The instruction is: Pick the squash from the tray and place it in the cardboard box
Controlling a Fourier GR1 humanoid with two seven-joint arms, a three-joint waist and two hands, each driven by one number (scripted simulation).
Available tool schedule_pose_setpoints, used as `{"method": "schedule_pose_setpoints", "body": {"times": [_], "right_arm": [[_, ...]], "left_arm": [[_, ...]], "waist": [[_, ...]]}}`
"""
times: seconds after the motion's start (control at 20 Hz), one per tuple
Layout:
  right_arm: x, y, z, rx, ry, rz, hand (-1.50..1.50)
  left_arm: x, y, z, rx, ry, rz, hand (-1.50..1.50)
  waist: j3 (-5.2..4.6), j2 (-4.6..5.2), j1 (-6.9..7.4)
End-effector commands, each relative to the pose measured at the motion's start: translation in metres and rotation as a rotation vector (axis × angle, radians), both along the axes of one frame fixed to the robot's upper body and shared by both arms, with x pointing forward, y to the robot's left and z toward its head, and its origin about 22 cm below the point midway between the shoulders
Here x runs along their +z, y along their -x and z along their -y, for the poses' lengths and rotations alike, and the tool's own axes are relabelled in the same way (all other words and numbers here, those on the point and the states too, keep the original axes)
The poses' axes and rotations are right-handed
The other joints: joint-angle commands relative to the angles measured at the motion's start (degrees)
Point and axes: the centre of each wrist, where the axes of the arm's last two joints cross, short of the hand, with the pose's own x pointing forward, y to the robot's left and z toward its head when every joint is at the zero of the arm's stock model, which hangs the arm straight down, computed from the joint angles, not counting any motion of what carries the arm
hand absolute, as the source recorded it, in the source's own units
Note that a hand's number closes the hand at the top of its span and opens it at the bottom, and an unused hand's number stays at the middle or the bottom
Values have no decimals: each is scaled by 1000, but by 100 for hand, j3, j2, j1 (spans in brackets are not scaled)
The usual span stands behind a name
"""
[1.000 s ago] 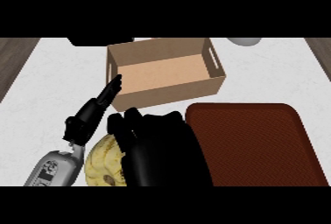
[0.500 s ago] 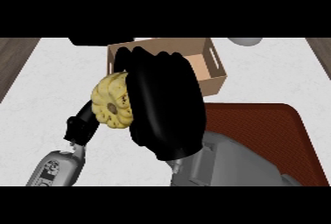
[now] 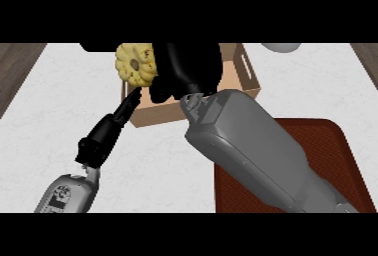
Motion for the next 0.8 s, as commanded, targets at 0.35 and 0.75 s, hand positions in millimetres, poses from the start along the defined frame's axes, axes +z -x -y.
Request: {"method": "schedule_pose_setpoints", "body": {"times": [0.35,0.75], "right_arm": [[-59,-70,0,-65,135,-27,150],[-98,-95,27,-141,-39,-226,-150]], "left_arm": [[8,-4,11,-18,-11,-14,0],[7,-9,3,-22,-10,2,0]], "waist": [[-5,50,120],[-3,74,192]]}}
